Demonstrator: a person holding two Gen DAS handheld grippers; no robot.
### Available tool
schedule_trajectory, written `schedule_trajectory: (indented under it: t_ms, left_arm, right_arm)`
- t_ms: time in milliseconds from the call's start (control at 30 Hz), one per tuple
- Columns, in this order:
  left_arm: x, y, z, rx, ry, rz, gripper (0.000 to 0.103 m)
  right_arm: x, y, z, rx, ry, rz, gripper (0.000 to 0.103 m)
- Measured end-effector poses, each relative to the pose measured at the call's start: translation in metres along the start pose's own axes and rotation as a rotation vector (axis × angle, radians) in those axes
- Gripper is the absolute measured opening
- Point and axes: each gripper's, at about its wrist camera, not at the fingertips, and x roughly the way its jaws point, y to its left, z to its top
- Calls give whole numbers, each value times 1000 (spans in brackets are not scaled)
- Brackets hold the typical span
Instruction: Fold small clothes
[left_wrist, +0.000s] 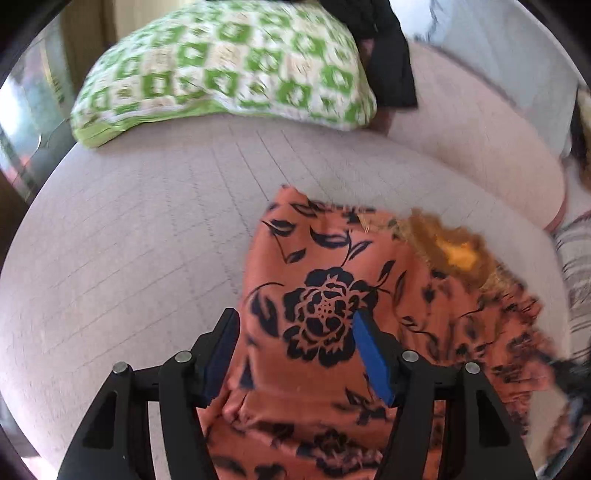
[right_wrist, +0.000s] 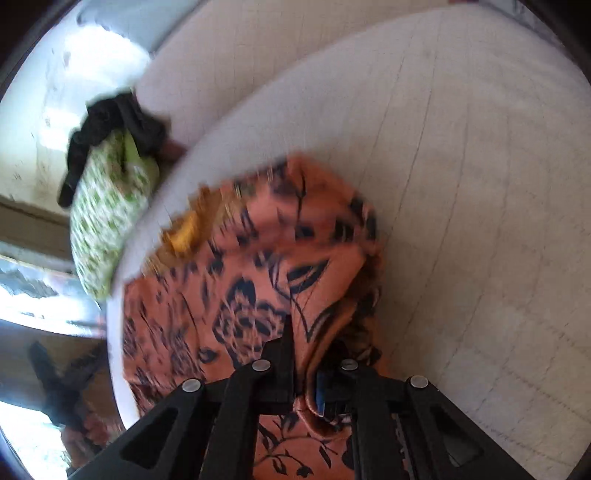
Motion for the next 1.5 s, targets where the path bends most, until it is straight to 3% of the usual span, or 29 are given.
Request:
schedule_trajectory:
  t_ms: [100,133,200,267,400,433,500,600,667,733,800,833,867,900,933,1000,1100,1167,1233,1367,1500]
  left_arm:
    - [37,-2,-1,50,61,82,67]
    - [44,1,-3,53,77,98,76]
    - [49,17,-5,-11,62,70,88]
    - [48,27,-7,-53,58,35,89]
    - [31,23,-7,7,9,80,88]
    - [26,20,-6,19,-15,87,88]
    - [21,17,-3,34,-45,109,88]
    - [37,18,-1,32,42,128,88]
    - [30,20,-7,16,18,103,87]
    - [16,12,-13,59,-29,90,87]
    - [11,5,-21,97,-47,95,88]
    - [18,4,-24,113,-10,122,88]
    - [30,4,-28,126,55,150,88]
    - [38,8,-31,120,103,145,90]
    - [37,17,-30,60,102,103,90]
    - [28,27,-29,-19,131,77,90]
    - [0,26,-40,36,81,106,90]
    - [-24,27,-57,61,48,87,90]
    - [-41,38,-79,43,59,65,90]
    - [-77,67,-122,-16,43,42,90]
    - [-111,95,-161,-40,15,20,90]
  right_arm:
    - [-23,-11,7,50,-128,-16,14]
    - [-27,-10,6,55,-159,-30,14]
    - [-39,-14,7,69,-233,-66,14]
    - [-48,-19,8,76,-273,-24,14]
    - [-13,3,3,-2,-113,125,14]
    - [3,4,1,-3,-56,114,14]
    - [39,-4,-2,19,65,-12,10]
    - [31,-3,1,25,38,14,13]
    - [10,8,-1,-41,-74,25,13]
    - [1,18,-2,-95,-133,38,15]
    - [8,21,-5,-107,-85,61,17]
    - [22,21,-10,-102,-11,41,25]
    - [41,17,-11,-93,80,-5,26]
    - [46,15,-15,-98,69,-10,25]
    - [42,19,-16,-119,35,-15,25]
    - [36,27,-19,-162,47,-31,26]
    - [24,33,-29,-185,23,37,27]
    - [26,39,-39,-222,58,70,27]
    - [37,36,-52,-237,119,20,31]
    - [25,39,-68,-263,67,-7,31]
    - [-6,44,-82,-257,27,99,33]
